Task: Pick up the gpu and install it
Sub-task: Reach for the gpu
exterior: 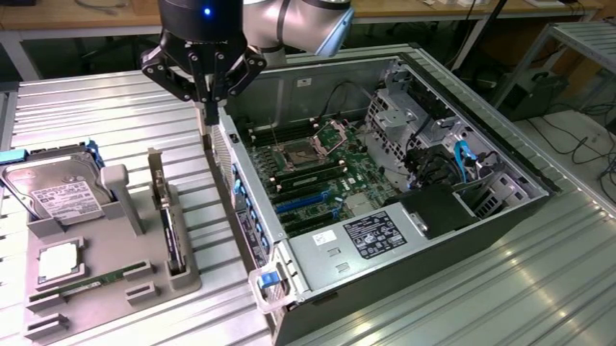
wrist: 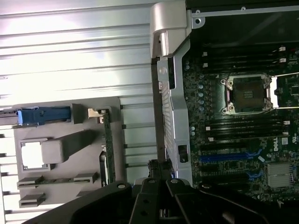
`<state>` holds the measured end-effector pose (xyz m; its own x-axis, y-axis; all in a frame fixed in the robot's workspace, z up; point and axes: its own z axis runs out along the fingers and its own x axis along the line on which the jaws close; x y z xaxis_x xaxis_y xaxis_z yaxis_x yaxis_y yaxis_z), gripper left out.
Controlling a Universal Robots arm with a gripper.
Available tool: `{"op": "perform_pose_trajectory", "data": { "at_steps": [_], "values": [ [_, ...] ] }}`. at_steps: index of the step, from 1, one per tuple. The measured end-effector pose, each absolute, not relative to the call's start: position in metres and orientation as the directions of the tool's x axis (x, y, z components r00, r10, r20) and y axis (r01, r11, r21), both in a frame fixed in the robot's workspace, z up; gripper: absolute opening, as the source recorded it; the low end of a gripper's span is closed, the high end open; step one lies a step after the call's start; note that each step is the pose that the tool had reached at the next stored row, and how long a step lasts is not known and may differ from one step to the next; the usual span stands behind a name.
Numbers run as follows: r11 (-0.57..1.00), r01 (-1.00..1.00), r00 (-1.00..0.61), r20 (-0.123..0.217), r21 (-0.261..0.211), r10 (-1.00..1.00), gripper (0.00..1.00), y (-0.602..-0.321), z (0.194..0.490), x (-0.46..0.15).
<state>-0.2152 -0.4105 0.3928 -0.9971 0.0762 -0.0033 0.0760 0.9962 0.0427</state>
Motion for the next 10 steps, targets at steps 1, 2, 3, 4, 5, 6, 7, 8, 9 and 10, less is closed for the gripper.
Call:
{"op": "perform_pose_trajectory", "data": {
  "at_steps": [1, 2, 3, 4, 5, 6, 7, 8, 9, 10],
  "values": [
    [0.996, 0.076, -0.997, -0.003, 0.043, 0.076, 0.11, -0.4106, 0.3928, -0.2156],
    [0.996, 0.076, -0.997, -0.003, 0.043, 0.076, 0.11, -0.4108, 0.3928, -0.2160],
    [0.996, 0.076, -0.997, -0.003, 0.043, 0.076, 0.11, -0.4109, 0.3928, -0.2164],
    [0.996, 0.076, -0.997, -0.003, 0.043, 0.076, 0.11, -0.4110, 0.3928, -0.2168],
    [0.996, 0.076, -0.997, -0.003, 0.043, 0.076, 0.11, -0.4112, 0.3928, -0.2172],
    [0.996, 0.076, -0.997, -0.003, 0.043, 0.076, 0.11, -0.4113, 0.3928, -0.2176],
    [0.996, 0.076, -0.997, -0.003, 0.043, 0.076, 0.11, -0.4114, 0.3928, -0.2180],
    [0.996, 0.076, -0.997, -0.003, 0.043, 0.076, 0.11, -0.4116, 0.3928, -0.2185],
    [0.996, 0.076, -0.997, -0.002, 0.043, 0.076, 0.11, -0.4118, 0.3928, -0.2189],
    [0.996, 0.076, -0.997, -0.002, 0.043, 0.076, 0.11, -0.4123, 0.3928, -0.2196]
  ]
}}
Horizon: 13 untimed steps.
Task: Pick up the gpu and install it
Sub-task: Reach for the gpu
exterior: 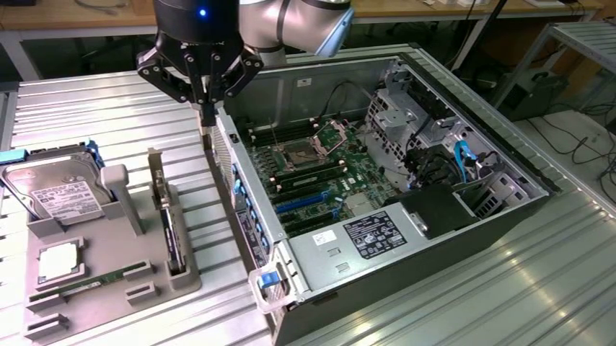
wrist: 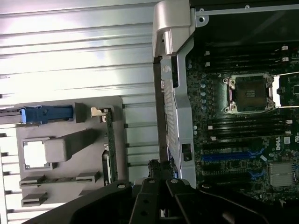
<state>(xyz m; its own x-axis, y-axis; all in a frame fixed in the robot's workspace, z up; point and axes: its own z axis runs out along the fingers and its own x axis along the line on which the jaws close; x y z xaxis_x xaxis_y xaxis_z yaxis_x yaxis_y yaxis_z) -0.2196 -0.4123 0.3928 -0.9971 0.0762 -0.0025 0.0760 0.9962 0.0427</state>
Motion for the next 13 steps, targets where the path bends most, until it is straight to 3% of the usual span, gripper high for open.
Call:
{"op": "perform_pose_trajectory", "data": {
  "at_steps": [13],
  "values": [
    [0.996, 0.076, -0.997, -0.003, 0.043, 0.076, 0.11, -0.421, 0.392, -0.236]
  ]
}}
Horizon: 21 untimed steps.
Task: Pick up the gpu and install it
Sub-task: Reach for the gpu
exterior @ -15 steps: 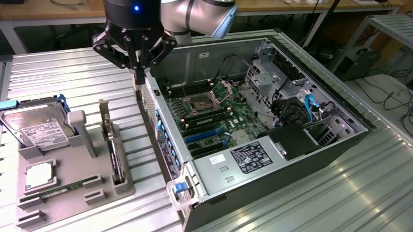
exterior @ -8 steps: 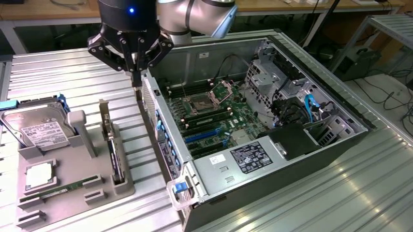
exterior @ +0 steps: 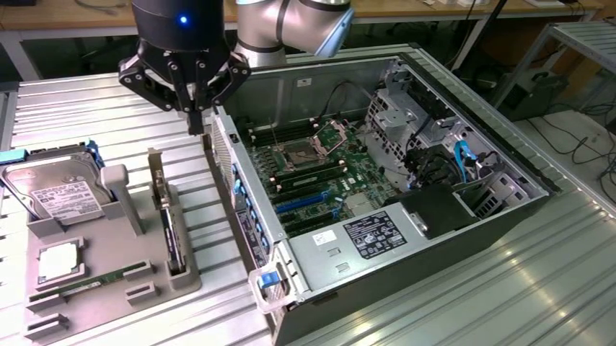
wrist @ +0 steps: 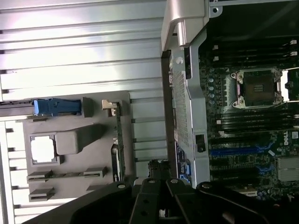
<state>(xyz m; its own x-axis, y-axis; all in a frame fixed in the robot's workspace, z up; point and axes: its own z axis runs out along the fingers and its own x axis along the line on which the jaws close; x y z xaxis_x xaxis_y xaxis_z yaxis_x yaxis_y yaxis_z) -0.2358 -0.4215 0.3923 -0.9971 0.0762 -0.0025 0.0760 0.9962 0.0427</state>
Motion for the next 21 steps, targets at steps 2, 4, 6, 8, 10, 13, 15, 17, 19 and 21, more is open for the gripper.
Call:
{"op": "perform_pose_trajectory", "data": {
  "at_steps": [2, 4, 6, 8, 10, 13, 15, 17, 19, 21],
  "values": [
    [0.996, 0.076, -0.997, -0.003, 0.043, 0.076, 0.11, -0.423, 0.392, -0.239],
    [0.996, 0.076, -0.997, -0.002, 0.043, 0.076, 0.11, -0.424, 0.392, -0.241],
    [0.996, 0.076, -0.997, -0.002, 0.043, 0.076, 0.11, -0.426, 0.392, -0.244],
    [0.996, 0.076, -0.997, -0.002, 0.043, 0.076, 0.11, -0.427, 0.392, -0.246],
    [0.996, 0.076, -0.997, -0.002, 0.043, 0.076, 0.11, -0.428, 0.392, -0.248],
    [0.996, 0.076, -0.997, -0.003, 0.043, 0.076, 0.11, -0.429, 0.392, -0.251],
    [0.996, 0.076, -0.997, -0.002, 0.043, 0.076, 0.11, -0.430, 0.392, -0.253],
    [0.996, 0.076, -0.997, -0.002, 0.043, 0.076, 0.11, -0.432, 0.392, -0.255],
    [0.996, 0.076, -0.997, -0.002, 0.043, 0.076, 0.11, -0.433, 0.392, -0.257],
    [0.996, 0.076, -0.997, -0.002, 0.043, 0.076, 0.11, -0.434, 0.392, -0.259]
  ]
}}
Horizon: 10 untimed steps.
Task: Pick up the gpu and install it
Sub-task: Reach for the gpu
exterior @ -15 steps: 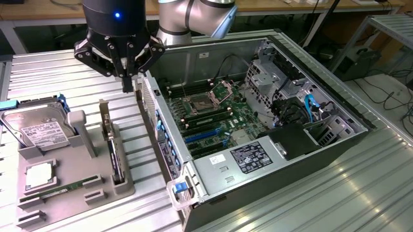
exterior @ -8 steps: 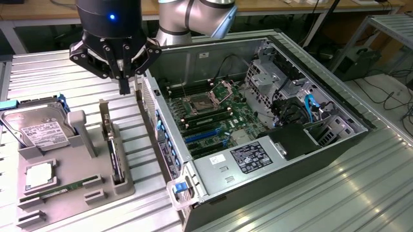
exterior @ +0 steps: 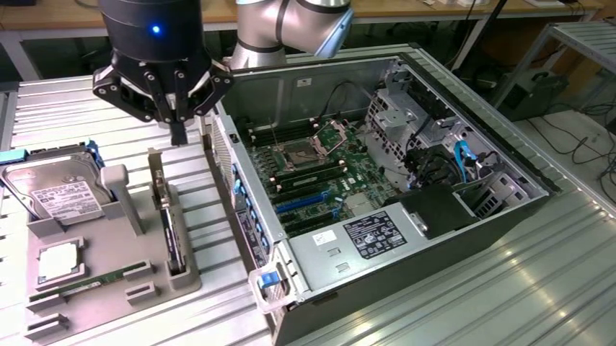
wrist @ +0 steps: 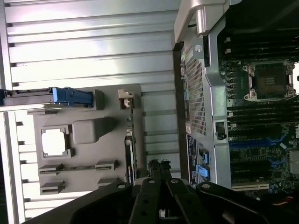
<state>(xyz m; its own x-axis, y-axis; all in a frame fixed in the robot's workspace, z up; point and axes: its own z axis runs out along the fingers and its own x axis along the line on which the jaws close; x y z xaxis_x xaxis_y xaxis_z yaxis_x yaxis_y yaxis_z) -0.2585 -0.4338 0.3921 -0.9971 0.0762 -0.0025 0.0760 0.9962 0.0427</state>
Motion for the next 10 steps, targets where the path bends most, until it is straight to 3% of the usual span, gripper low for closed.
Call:
{"op": "perform_pose_trajectory", "data": {
  "at_steps": [10],
  "values": [
    [0.996, 0.076, -0.997, -0.002, 0.043, 0.076, 0.11, -0.4399, 0.3919, -0.2687]
  ]
}}
